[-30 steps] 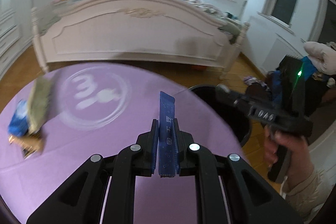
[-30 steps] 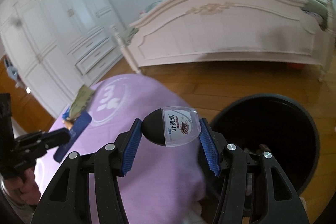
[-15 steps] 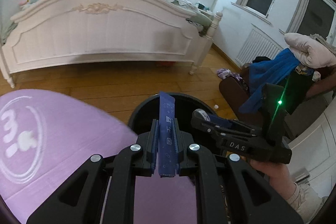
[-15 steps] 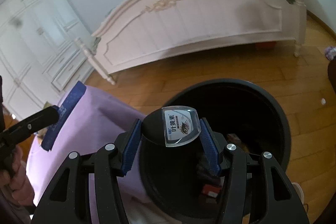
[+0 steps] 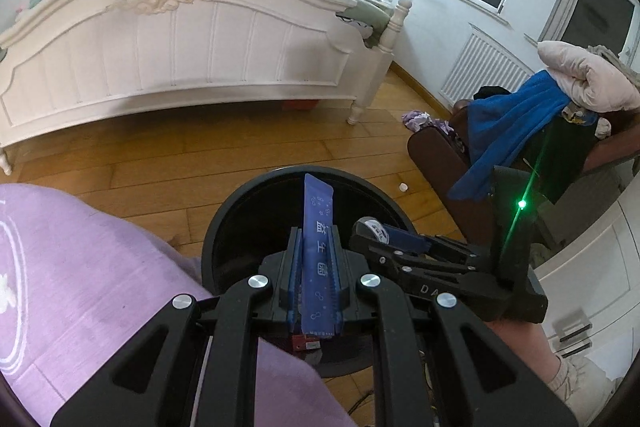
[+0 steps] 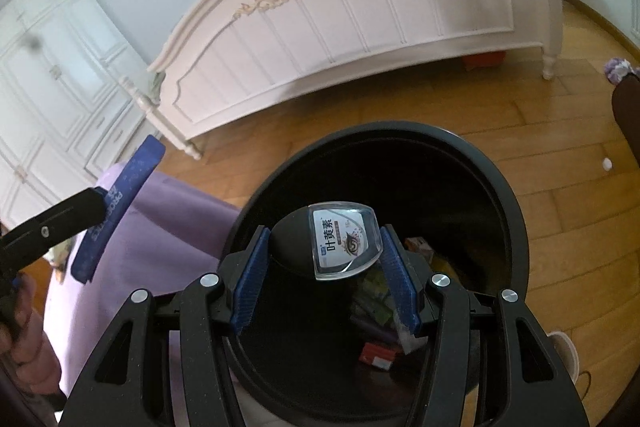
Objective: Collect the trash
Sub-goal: 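Open both tools to drop the packet and bottle into the bin, then grasp the blue tissue pack with the left tool while the right tool grasps the tan snack bag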
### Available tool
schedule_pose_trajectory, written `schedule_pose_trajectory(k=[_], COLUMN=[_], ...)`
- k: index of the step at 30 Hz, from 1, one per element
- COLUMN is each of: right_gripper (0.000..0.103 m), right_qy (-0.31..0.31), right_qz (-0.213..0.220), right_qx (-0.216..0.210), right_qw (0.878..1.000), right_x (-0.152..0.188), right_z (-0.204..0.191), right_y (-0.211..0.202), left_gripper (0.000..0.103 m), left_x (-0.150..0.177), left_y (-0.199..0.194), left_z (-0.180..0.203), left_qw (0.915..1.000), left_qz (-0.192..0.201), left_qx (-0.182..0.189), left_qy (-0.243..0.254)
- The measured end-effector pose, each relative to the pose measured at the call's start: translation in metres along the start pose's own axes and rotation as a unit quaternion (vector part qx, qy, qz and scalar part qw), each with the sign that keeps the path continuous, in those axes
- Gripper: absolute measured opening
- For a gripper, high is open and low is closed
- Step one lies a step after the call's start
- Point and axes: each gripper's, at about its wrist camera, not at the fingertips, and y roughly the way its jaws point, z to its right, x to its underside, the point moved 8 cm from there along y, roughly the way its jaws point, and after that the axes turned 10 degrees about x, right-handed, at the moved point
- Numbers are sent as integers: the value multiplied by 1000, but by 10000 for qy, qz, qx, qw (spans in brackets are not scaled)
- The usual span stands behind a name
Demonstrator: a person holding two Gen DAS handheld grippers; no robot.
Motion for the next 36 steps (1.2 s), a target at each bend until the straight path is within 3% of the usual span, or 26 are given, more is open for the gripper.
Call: schedule_pose_trajectory(k=[7, 9, 14, 16, 17, 18, 23, 27, 36], right_gripper=[57, 66, 66, 66, 66, 66, 66, 66, 73], right_qy=[122, 144, 79, 26, -21, -58, -324, -571, -1235], right_qz=[-33, 11, 61, 70, 80, 81, 97, 121, 164], right_qx=[37, 67, 38, 17, -2, -22, -145, -263, -581], right_qw=[9999, 9999, 9999, 10000, 10000, 9999, 9993, 9980, 9905], right_x=[1, 0, -2, -1, -1, -3, -5, -8, -8], right_z=[10, 10, -2, -7, -13, -17, -48, -76, -159], right_y=[-1, -4, -10, -12, -14, -15, -21, -26, -38], left_gripper=[17, 17, 19, 39, 59, 66, 66, 81, 81], left_x=[-5, -5, -2, -1, 0, 0, 9, 17, 43], left_y=[-2, -3, -13, -20, -26, -32, -62, -91, -166], left_z=[5, 5, 3, 1, -1, -2, -16, -36, -93], left_qw=[9998, 9998, 9998, 9997, 9994, 9990, 9976, 9946, 9817], left_qz=[79, 74, 116, 157, 228, 327, 534, 738, 1109], left_qx=[-95, -109, -122, -175, -247, -293, -440, -675, -1324], left_qy=[159, 160, 132, 115, 114, 118, -26, -263, -801])
